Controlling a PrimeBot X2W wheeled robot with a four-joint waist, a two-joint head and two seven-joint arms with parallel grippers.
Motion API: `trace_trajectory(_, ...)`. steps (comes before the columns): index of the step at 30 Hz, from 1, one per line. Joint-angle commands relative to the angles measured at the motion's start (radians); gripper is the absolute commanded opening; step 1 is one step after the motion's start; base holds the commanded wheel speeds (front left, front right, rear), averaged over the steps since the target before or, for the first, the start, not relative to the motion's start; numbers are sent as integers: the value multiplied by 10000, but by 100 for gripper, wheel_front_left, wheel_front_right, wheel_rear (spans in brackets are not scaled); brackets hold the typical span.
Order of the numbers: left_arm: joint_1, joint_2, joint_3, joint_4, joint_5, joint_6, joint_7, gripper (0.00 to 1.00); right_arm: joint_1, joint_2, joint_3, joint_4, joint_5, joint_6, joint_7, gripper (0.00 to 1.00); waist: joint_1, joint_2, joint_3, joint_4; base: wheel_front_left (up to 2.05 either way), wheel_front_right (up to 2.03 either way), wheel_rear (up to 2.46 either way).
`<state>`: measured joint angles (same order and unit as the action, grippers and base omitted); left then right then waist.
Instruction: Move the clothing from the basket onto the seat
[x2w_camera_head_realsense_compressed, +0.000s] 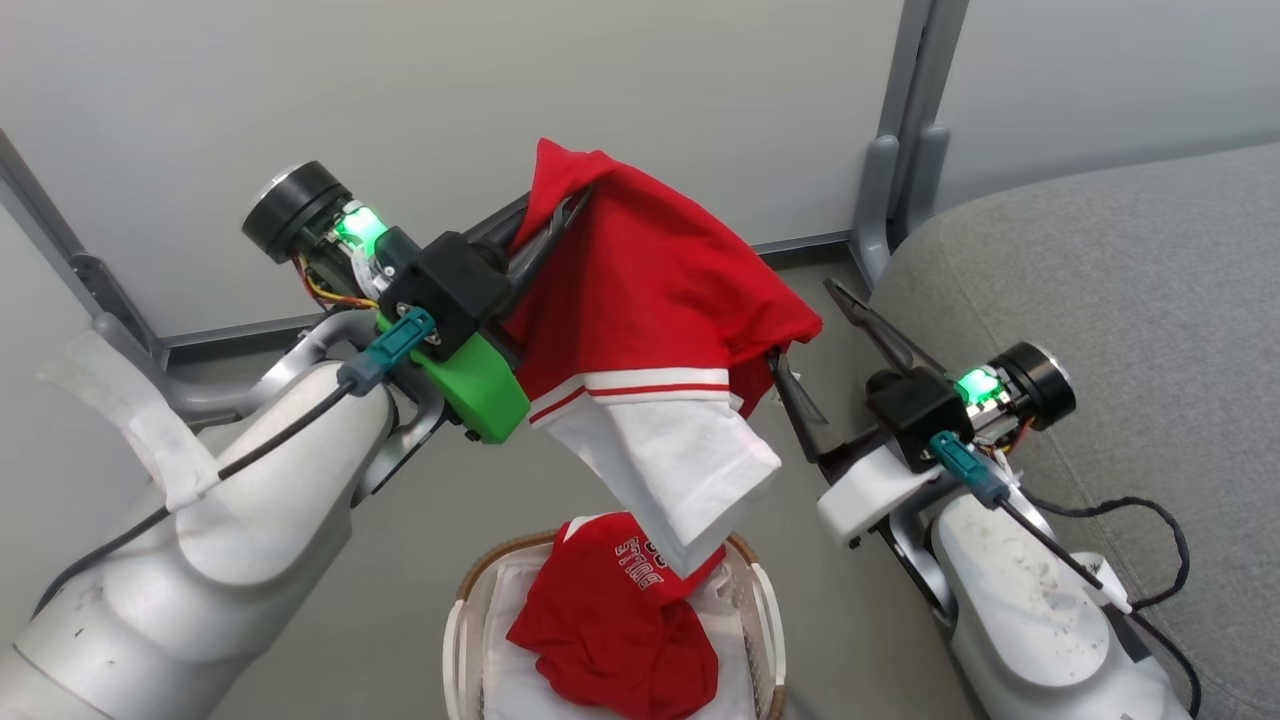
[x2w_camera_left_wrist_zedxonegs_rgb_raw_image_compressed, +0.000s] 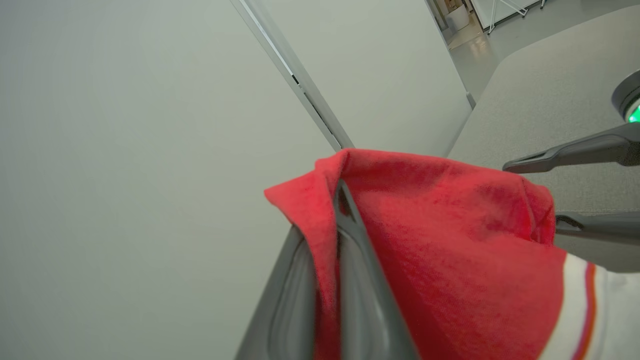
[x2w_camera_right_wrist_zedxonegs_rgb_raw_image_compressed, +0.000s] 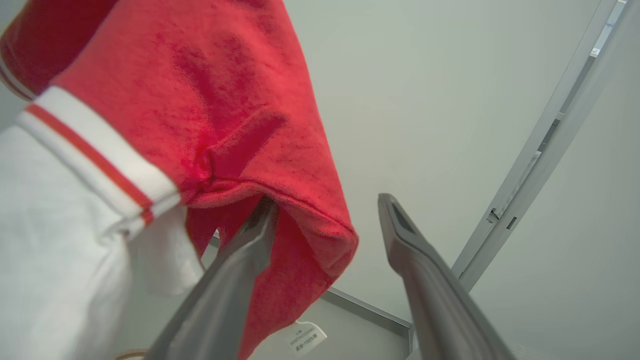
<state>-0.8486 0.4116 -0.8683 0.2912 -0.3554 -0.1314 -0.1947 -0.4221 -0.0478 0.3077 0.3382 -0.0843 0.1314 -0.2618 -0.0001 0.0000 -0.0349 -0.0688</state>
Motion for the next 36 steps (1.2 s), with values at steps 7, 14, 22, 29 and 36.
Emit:
trace_trajectory(7, 197, -55, -130, -143, -43, 91, -46, 0, -1003, -44, 649, 840, -130, -13, -49, 100, 1, 0, -27, 115, 0, 0, 0)
trace_trajectory(14, 447, -14, -142, -153, -236, 195, -81, 0, -1521, -45, 1680, 1471, 752, -13, -49, 0, 1, 0, -51, 102, 0, 0, 0)
trace_trajectory(22, 1320, -104, 275, 22, -935, 659, -370, 24, -1645, -45, 1988, 1158, 1370, -13, -49, 0, 1, 0, -43, -18, 0, 0, 0)
trace_trajectory(29, 2366, -338, 445, 204, -1294, 897, -627, 100, -1634, -44, 1708, 872, 1372, -13, -49, 0, 1, 0, -20, -83, 0, 0, 0)
trace_trajectory(36, 3457, -519, 610, 315, -1711, 905, -695, 100, -1490, -42, 1075, 862, 1092, -14, -49, 0, 1, 0, 9, -119, 0, 0, 0)
